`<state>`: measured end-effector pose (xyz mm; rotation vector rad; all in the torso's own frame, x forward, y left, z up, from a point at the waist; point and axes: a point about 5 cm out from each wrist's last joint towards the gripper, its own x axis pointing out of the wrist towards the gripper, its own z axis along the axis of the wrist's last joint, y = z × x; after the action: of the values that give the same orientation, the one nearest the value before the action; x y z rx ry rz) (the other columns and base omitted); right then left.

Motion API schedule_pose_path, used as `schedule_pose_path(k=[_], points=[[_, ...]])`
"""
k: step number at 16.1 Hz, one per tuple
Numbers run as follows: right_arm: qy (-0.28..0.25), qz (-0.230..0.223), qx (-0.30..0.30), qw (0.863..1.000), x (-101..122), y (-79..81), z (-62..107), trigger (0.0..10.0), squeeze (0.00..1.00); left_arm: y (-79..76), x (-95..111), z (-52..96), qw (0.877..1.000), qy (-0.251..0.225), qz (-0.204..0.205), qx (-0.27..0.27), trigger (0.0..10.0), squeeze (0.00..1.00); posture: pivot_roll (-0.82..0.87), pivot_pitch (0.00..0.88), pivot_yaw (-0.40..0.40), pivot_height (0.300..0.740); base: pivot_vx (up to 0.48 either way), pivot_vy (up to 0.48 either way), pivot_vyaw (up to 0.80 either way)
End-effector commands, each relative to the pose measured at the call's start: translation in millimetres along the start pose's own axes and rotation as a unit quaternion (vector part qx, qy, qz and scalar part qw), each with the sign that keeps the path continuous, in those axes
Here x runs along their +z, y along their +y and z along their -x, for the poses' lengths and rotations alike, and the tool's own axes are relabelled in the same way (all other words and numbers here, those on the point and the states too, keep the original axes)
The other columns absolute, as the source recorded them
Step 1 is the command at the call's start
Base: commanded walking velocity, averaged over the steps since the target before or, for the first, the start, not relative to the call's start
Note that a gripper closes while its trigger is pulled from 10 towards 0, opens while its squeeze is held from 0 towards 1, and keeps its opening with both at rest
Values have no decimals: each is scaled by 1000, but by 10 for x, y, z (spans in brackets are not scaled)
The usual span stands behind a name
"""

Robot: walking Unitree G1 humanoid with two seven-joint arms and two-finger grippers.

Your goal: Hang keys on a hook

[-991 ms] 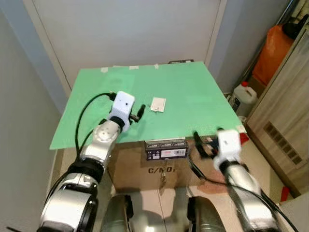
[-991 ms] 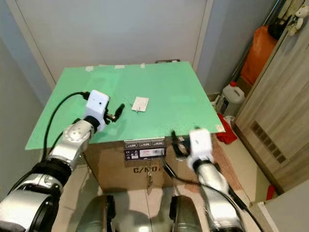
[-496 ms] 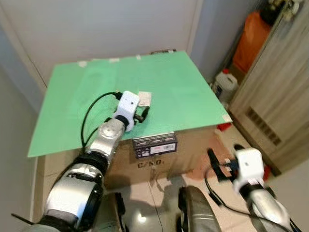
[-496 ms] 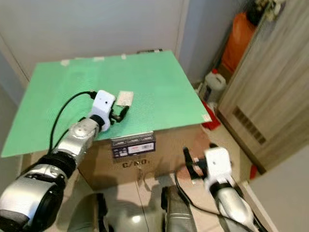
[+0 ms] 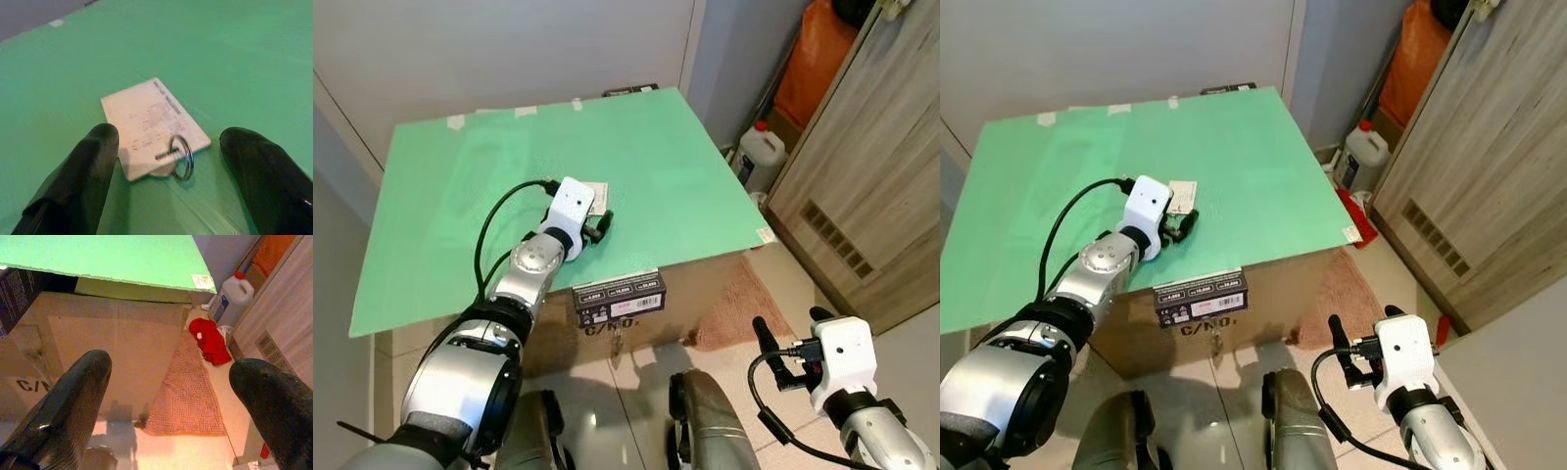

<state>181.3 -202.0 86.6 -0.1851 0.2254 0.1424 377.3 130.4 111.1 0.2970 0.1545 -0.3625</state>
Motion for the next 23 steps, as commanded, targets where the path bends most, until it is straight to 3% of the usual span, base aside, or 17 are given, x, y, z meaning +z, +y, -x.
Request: schedule_pose_path(k=[1, 18, 19, 20, 21, 23], points=[[5, -3, -6, 1000, 4, -30, 44, 10000, 0, 8, 41, -16, 1000, -4, -3, 1, 10000, 0, -350, 149, -14, 618, 0, 0, 0], [10, -4, -6, 1000, 5, -27, 66, 10000, 0, -3, 28, -20, 1000, 2, 1, -2, 10000, 0, -351, 147, -12, 618, 0, 0, 0], [12, -5, -6, 1000, 10, -25, 79, 10000, 0, -7, 15, -21, 1000, 7, 6, -4, 10000, 0, -353, 147, -11, 618, 0, 0, 0], [22, -1, -2, 1000, 14, -30, 94, 10000, 0, -27, -97, -7, 999, 41, 30, 8, 10000, 0, -365, 144, -24, 618, 0, 0, 0], [25, 0, 1, 1000, 15, -26, 92, 10000, 0, -34, -158, 7, 997, 55, 51, 15, 10000, 1000, -363, 145, -24, 618, 0, 0, 0], [25, -1, 2, 1000, 18, -19, 85, 10000, 0, -35, -197, 21, 995, 62, 70, 14, 10000, 1000, -361, 144, -24, 618, 0, 0, 0]])
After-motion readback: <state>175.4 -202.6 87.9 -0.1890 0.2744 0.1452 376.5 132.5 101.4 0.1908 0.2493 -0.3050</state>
